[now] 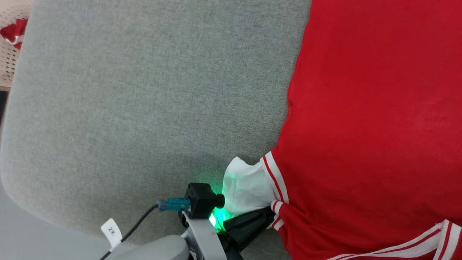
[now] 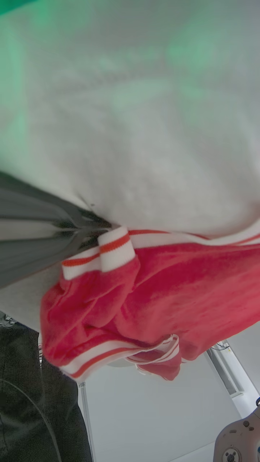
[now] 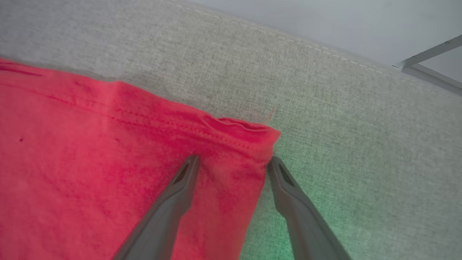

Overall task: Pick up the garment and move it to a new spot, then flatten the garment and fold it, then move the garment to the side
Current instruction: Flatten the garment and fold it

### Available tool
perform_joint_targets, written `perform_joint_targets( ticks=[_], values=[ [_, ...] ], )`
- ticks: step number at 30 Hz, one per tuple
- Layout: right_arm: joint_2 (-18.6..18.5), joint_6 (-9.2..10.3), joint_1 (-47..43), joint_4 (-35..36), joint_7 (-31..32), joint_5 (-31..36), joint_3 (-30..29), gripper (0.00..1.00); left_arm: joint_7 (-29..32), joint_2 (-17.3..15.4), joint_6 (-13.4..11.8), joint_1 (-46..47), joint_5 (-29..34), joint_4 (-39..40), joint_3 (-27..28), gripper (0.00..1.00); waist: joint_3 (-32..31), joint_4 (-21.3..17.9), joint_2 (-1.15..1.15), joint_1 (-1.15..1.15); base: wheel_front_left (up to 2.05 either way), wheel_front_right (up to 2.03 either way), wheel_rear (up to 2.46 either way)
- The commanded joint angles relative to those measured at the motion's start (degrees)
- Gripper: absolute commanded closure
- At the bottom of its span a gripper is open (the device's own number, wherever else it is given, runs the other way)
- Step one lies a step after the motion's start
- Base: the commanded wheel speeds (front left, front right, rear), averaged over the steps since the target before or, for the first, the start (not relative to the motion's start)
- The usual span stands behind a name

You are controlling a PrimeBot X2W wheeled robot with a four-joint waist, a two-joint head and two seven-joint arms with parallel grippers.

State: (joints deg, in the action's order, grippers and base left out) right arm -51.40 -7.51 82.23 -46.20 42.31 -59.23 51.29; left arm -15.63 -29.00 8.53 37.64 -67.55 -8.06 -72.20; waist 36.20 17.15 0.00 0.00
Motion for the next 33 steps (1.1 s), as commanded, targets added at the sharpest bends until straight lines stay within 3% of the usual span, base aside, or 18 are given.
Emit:
perform_joint_targets(
  ticks=[1,7,12,27,33],
  values=[
    [1.5,0.05,-2.4,-0.4,0.7,0.2,1.8,0.97,1.3,1.8,-2.0,0.6,-2.3,-6.6,0.0,1.0,-0.2,-0.2,0.0,0.0,0.0,0.0,0.0],
    [0.9,0.06,-2.2,-0.7,-3.0,-1.4,1.0,1.0,1.0,0.6,-2.0,0.6,-1.5,-7.4,1.1,1.0,-2.7,-1.4,0.0,0.0,0.0,0.0,0.0],
    [-1.2,0.06,-6.2,2.7,-6.2,-5.4,1.0,1.0,0.7,-0.5,-1.9,-2.0,0.7,-6.7,6.0,1.0,-7.4,-2.8,0.0,0.0,0.0,0.0,0.0],
    [-20.6,0.06,-31.4,32.3,-10.8,-17.5,9.2,1.0,0.5,-4.3,-1.2,-11.7,3.1,-3.5,11.9,1.0,-17.9,-9.2,0.0,0.0,0.0,0.0,0.0],
    [-26.1,0.06,-42.0,43.0,-14.4,-20.2,13.4,1.0,0.5,-5.6,-1.2,-13.5,3.2,-2.9,13.2,1.0,-19.4,-11.1,0.0,0.0,0.0,0.0,0.0]
  ],
)
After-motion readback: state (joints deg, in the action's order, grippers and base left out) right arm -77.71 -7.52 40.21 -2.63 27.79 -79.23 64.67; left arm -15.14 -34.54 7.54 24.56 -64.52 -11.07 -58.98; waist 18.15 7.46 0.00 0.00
